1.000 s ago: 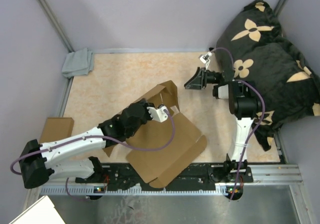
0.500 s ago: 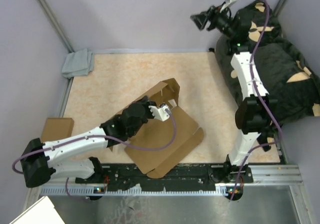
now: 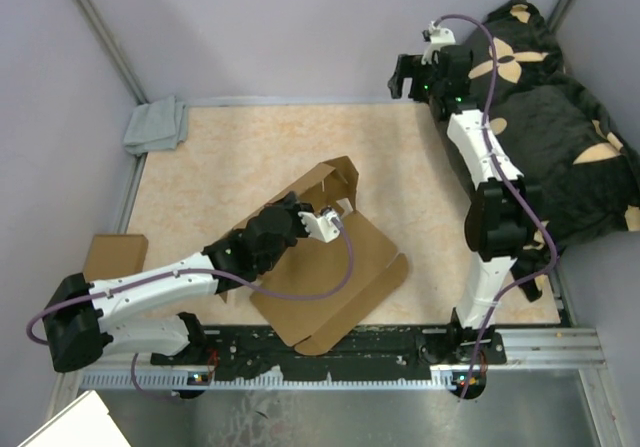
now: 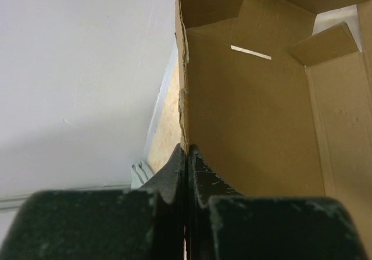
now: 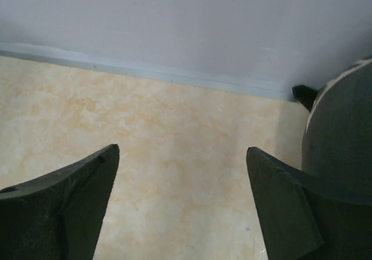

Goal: Fold the paper box

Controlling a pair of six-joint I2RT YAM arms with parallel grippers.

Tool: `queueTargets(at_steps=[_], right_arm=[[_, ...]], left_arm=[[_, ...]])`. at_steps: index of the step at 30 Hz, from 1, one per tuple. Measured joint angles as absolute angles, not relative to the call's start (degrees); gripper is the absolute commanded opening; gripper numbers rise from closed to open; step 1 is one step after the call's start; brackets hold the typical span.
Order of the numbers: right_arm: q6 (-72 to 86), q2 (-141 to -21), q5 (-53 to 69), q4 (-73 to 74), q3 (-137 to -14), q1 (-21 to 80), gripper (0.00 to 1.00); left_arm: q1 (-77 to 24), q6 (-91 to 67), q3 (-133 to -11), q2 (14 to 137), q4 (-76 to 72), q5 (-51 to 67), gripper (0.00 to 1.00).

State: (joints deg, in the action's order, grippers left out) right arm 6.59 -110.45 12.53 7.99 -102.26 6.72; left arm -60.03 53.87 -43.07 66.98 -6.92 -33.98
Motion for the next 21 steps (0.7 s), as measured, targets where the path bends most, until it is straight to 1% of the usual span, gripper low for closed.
queueTargets(at_steps=[1,2,4,5,8,12,16,18,21], right_arm=[[6.63,-111.15,12.27,9.34,-103.5,6.72,0.75],[6.37,-112.09,12.84,10.85,-105.56,6.72,0.69],[4.47,-114.32,16.32,12.12,-109.82,6.7,0.61],[3.31,-114.87,18.85,12.19,-110.45,6.7,0.59],[0.86,-115.15,27.2,11.86,-107.96,6.76,0.59],[-1.61,-116.16,39.64,9.3,-98.21,7.14,0.62],[-3.86,-118.83,49.54,9.87,-92.09,8.12,0.62],[-5.15,-119.87,53.65,10.98,-91.07,8.97,0.63],[-7.66,-120.62,56.71,12.29,-91.22,10.59,0.64]], left_arm=[[-60.03,53.84,-43.07,66.98,-6.92,-34.02,0.0],[-60.03,53.84,-43.05,66.98,-6.92,-34.04,0.0],[-60.03,53.84,-42.96,66.98,-6.96,-34.04,0.0],[-60.03,53.84,-42.78,66.98,-7.11,-34.06,0.0],[-60.03,53.89,-42.22,67.44,-7.35,-34.22,0.0],[-60.03,53.93,-41.93,68.58,-7.22,-34.79,0.0],[-60.03,53.89,-41.91,68.64,-7.2,-35.22,0.0],[-60.03,53.89,-41.91,68.64,-7.14,-35.38,0.0],[-60.03,53.89,-41.91,68.64,-7.09,-35.44,0.0]])
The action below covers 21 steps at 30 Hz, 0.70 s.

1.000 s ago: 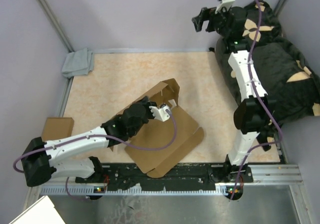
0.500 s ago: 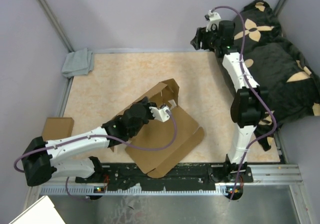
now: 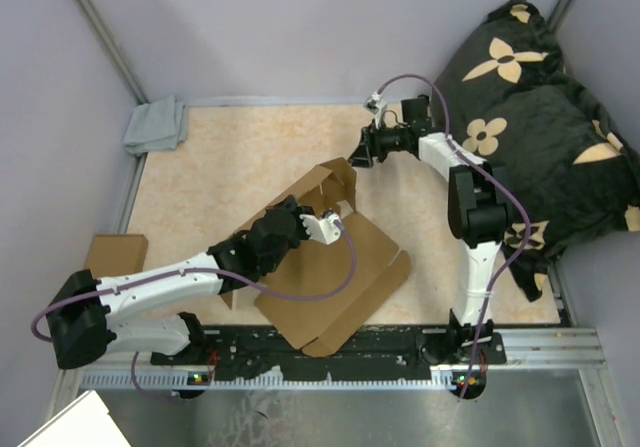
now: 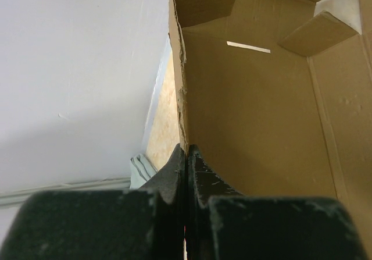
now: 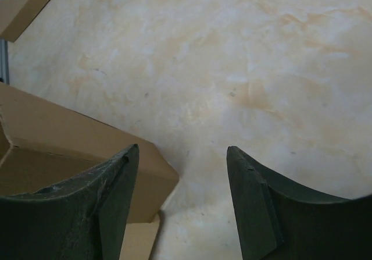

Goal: Fold the paper box

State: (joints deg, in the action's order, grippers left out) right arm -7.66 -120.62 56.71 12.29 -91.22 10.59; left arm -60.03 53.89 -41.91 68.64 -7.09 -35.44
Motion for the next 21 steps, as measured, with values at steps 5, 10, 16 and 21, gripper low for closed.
queueTargets(at_steps=[5,10,16,21], right_arm=[[-10.63,-120.62,59.96,13.87,-91.31,13.5,0.65],[-13.85,-120.51,62.54,14.7,-90.48,14.46,0.68],[-17.15,-118.41,64.69,15.03,-83.68,13.47,0.72],[-19.0,-115.57,66.22,15.49,-79.61,12.6,0.73]], left_arm=[[-60.03,53.89,-41.91,68.64,-7.07,-35.57,0.0],[-60.03,53.82,-41.91,68.64,-6.85,-35.64,0.0],[-60.03,53.8,-41.98,68.82,-6.83,-35.66,0.0],[-60.03,53.8,-42.17,69.12,-6.44,-35.88,0.0]])
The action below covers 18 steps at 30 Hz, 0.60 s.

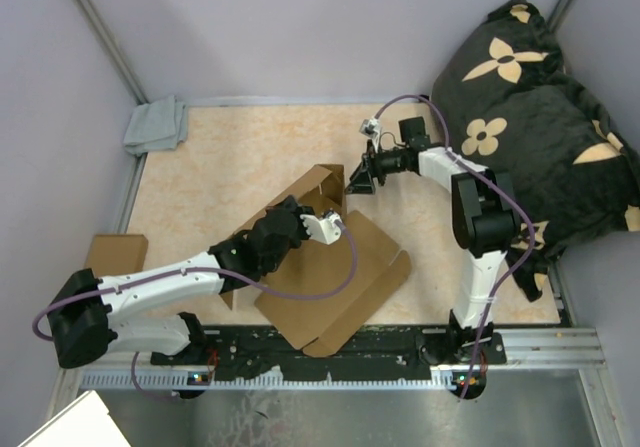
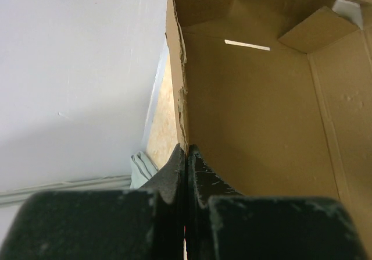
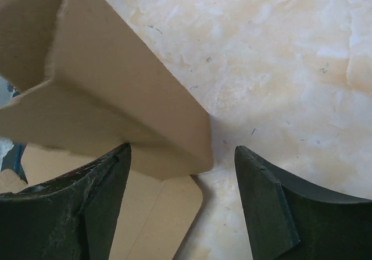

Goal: Fold the paper box

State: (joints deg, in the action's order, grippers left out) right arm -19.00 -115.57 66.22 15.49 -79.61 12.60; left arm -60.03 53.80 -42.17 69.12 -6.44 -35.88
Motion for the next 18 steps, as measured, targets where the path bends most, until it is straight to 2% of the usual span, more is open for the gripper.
queueTargets(at_steps=[7,18], right_arm=[[-20.05,-111.55,67.79,14.11,-76.93,12.62,0.73],[-15.75,-109.86,69.78,3.81,-71.85,12.82,0.72]], left_arm=[[-60.05,53.36,-42.3,69.21,-5.96,-36.01,0.0],[-60.64,52.56,-42.74,70.08,-4.78,-36.4,0.0]])
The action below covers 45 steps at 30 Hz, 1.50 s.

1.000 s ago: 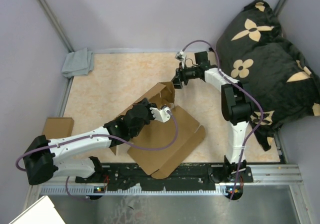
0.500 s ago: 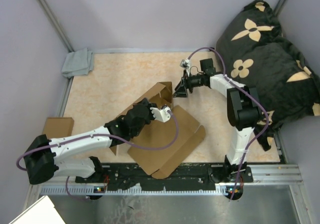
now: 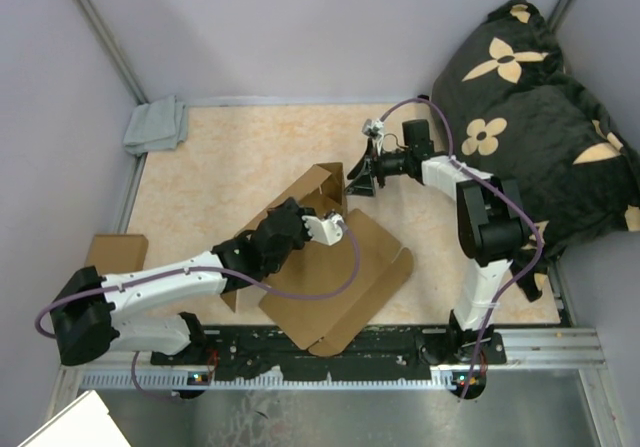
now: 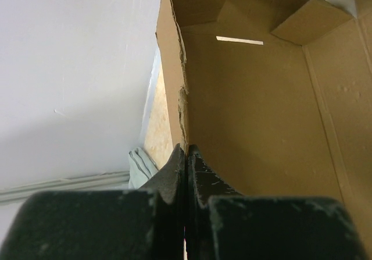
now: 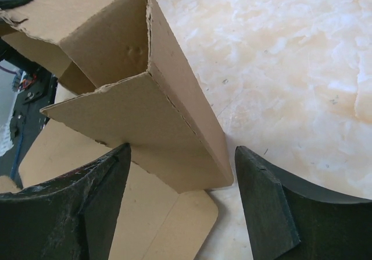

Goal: Fold the paper box

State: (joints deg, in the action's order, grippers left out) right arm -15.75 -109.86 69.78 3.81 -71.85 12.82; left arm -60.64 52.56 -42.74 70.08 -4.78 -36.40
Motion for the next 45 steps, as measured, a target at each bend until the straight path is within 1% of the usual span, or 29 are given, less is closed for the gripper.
queueTargets(at_steps=[6,9,17,25,33,39,45], right_arm=[[-14.79,-108.68,70.19,1.32,-70.46,13.41,0.7],[-14.74,-108.4,70.35,0.69,-70.37,13.74,0.67],[-14.37,-108.12,70.3,-1.13,-69.65,14.15,0.64],[-15.88,-107.68,70.13,-0.32,-68.58,14.26,0.59],[-18.63,-106.63,69.25,2.46,-68.14,15.75,0.56],[-18.83,-103.72,67.29,0.91,-64.05,16.49,0.57],[-15.7,-102.67,65.95,-4.84,-60.07,16.69,0.54]], left_arm=[[-60.8,52.84,-42.74,71.05,-4.8,-37.52,0.0],[-60.86,52.93,-42.76,71.55,-4.89,-38.24,0.0],[-61.41,52.49,-43.92,71.92,-4.38,-38.39,0.0],[-61.91,50.81,-45.15,72.27,-3.68,-38.04,0.0],[-62.28,49.3,-45.32,72.27,-3.36,-37.95,0.0],[-62.3,46.85,-46.28,72.25,-2.46,-37.93,0.0],[-62.43,43.9,-47.16,72.12,-0.67,-37.15,0.0]])
